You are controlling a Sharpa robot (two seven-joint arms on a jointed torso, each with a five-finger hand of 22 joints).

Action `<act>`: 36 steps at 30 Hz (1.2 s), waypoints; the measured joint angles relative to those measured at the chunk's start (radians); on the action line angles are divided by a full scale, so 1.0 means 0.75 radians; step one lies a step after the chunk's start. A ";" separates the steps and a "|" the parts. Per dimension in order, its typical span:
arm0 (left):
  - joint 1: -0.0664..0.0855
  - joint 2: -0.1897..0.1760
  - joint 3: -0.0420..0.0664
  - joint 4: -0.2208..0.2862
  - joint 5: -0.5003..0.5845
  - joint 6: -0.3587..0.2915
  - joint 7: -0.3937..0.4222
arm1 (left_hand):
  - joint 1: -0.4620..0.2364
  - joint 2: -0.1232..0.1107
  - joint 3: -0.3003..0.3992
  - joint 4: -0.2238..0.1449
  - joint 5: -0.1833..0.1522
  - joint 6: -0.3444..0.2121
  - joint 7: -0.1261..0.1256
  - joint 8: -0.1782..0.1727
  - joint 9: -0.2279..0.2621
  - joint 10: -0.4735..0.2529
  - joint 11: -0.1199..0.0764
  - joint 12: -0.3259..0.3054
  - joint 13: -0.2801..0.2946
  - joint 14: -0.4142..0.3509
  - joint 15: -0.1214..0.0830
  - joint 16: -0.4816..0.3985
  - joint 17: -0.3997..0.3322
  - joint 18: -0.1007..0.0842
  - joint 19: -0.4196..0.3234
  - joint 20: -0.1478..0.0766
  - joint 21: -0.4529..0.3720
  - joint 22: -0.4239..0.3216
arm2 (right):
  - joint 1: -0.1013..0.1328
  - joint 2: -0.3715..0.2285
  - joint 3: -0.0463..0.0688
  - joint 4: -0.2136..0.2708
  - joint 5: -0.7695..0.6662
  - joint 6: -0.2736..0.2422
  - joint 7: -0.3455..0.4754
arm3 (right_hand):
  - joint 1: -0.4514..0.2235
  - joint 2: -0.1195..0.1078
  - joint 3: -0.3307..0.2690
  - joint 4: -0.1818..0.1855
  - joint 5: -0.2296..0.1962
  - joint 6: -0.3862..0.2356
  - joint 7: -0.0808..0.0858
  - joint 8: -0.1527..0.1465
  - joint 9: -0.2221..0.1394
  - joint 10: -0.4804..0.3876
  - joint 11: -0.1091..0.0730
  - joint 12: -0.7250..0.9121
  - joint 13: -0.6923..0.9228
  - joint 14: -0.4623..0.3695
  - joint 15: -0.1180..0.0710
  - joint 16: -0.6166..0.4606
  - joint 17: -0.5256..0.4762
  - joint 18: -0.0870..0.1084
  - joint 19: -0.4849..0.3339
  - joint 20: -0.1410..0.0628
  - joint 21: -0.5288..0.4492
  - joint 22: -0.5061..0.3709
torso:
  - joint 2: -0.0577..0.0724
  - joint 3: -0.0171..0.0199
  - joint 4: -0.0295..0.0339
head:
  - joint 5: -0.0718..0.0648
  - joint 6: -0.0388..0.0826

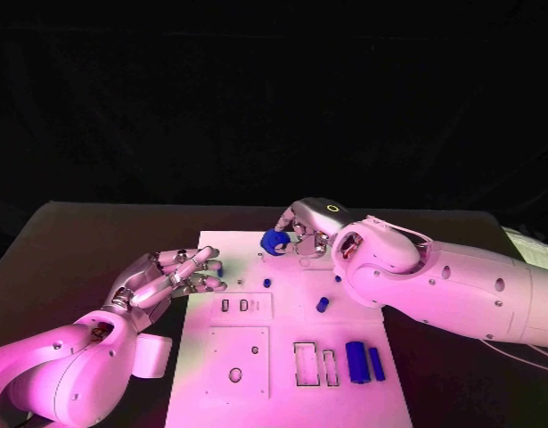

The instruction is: Assemble the parts on the task board

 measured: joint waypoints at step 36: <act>0.000 0.007 0.000 -0.006 0.001 0.010 -0.007 | 0.000 0.000 0.000 0.000 0.000 0.000 0.000 -0.005 0.000 0.000 0.000 0.000 0.000 0.000 0.000 0.000 0.004 0.000 0.000 0.000 0.000 -0.001 | -0.021 0.149 -0.031 -0.147 -0.029 0.072 0.001 | -0.192 -0.135 -0.126 0.062 -0.023 -0.189 0.055 -0.072 -0.014 -0.022 0.032 -0.098 -0.038 0.000 0.043 0.000 0.001 0.000 0.002 0.046 0.000 -0.004 | 0.001 0.0036 -0.0038 | 0.014 -0.010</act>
